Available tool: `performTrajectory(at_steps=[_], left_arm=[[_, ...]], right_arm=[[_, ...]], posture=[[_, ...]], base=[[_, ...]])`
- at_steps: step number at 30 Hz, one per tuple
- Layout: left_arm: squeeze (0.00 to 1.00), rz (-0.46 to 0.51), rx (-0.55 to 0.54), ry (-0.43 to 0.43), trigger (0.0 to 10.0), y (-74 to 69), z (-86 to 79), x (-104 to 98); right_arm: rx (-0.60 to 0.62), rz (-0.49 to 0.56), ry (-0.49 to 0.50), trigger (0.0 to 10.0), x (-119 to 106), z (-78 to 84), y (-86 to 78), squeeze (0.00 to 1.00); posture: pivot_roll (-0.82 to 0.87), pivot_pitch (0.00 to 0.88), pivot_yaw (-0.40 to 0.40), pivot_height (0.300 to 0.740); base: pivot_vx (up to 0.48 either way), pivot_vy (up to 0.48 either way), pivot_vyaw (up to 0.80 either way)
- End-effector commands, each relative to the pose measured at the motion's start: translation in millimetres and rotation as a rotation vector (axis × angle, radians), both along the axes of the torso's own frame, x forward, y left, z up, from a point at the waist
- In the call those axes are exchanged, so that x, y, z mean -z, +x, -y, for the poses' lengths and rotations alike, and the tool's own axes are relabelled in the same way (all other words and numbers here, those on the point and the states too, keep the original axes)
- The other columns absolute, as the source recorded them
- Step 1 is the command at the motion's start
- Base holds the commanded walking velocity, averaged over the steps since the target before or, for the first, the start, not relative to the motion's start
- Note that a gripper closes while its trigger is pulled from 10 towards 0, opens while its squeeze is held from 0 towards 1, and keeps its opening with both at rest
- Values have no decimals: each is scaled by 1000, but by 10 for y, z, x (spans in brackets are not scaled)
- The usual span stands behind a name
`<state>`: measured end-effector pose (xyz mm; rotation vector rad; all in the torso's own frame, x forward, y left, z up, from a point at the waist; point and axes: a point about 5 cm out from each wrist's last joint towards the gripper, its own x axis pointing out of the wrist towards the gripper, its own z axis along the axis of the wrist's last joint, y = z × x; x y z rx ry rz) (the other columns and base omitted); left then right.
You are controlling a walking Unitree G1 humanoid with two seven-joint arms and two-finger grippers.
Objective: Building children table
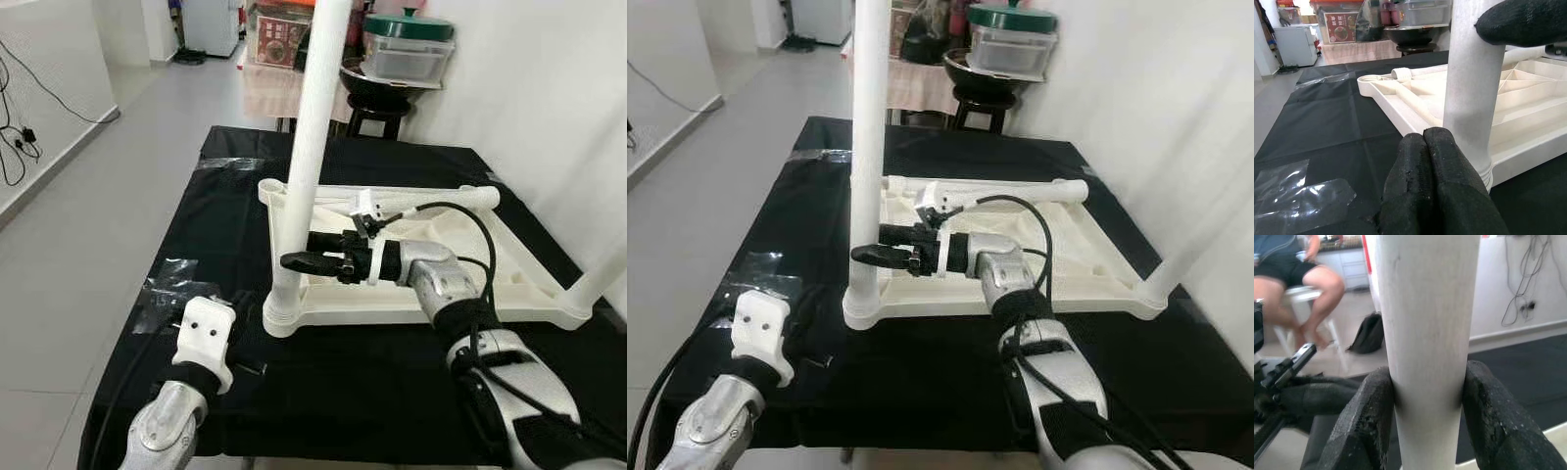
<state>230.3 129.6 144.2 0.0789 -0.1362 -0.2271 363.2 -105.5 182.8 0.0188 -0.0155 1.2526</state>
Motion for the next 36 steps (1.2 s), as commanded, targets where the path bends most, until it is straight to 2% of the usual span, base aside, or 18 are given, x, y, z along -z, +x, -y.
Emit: performTrajectory(at_steps=[1,2,3,5,6,8,18,19,20,22,23,24,27,28,29,30,31,36], left_arm=[[0,-12,4,-2,10000,-11,11,29],[0,-12,4,-2,10000,-13,3,26],[0,-12,4,-1,10000,-14,-9,22],[0,-12,4,-1,10000,-14,-9,22],[0,-11,4,0,10000,-9,-25,16],[0,-12,2,2,10000,14,-55,16],[0,-12,2,4,10000,47,-68,20],[0,-11,-2,5,10000,53,-71,21],[0,-10,-6,5,10000,57,-72,21],[0,-10,-6,5,10000,57,-72,21],[0,-9,-7,5,10000,63,-71,23],[0,-9,-7,5,10000,63,-71,23],[0,-10,-5,5,10000,76,-62,25],[0,-10,-5,5,10000,76,-62,25],[0,-10,-5,5,10000,80,-60,25],[0,-10,-5,5,10000,80,-60,25],[0,-9,-5,4,10000,85,-55,24],[0,-9,-7,2,10000,84,-53,29]], right_arm=[[124,-30,-38,0,102,105,18,0],[183,-33,-44,0,150,87,1,0],[523,-82,-54,0,276,81,3,0],[523,-82,-54,0,276,81,3,0],[635,-70,-106,0,376,0,-152,0],[774,-43,-142,0,389,2,-210,0],[730,-55,-167,0,411,-20,-138,0],[661,-83,-138,10000,387,-62,-128,0],[586,-98,-98,10000,329,-108,-121,1000],[586,-98,-98,10000,329,-108,-121,1000],[457,-78,-54,10000,219,-184,-105,1000],[457,-78,-54,10000,219,-184,-105,1000],[118,18,15,10000,-91,-302,-151,1000],[118,18,15,10000,-91,-302,-151,1000],[44,-2,7,10000,-105,-300,-158,471],[44,-2,7,10000,-105,-300,-158,471],[-7,7,-31,10000,-99,-284,-132,0],[-105,-25,-55,10000,-139,-276,-15,0]], posture=[[44,0,-115,740],[44,0,-115,740],[41,0,-110,740],[41,0,-110,740],[34,7,-105,740],[11,0,-74,740],[28,0,-90,740],[30,0,-88,740],[33,0,-87,740],[33,0,-87,740],[34,0,-85,740],[34,0,-85,740],[43,0,-93,740],[43,0,-93,740],[46,0,-94,740],[46,0,-94,740],[58,0,-101,740],[73,0,-109,740]], base=[[0,0,0],[0,0,0],[0,0,0],[0,0,0],[0,0,0],[0,0,0],[0,0,0],[0,0,0],[0,0,0],[0,0,0],[0,0,0],[0,0,0],[0,0,0],[0,0,0],[0,0,0],[0,0,0],[0,0,0],[0,0,0]])
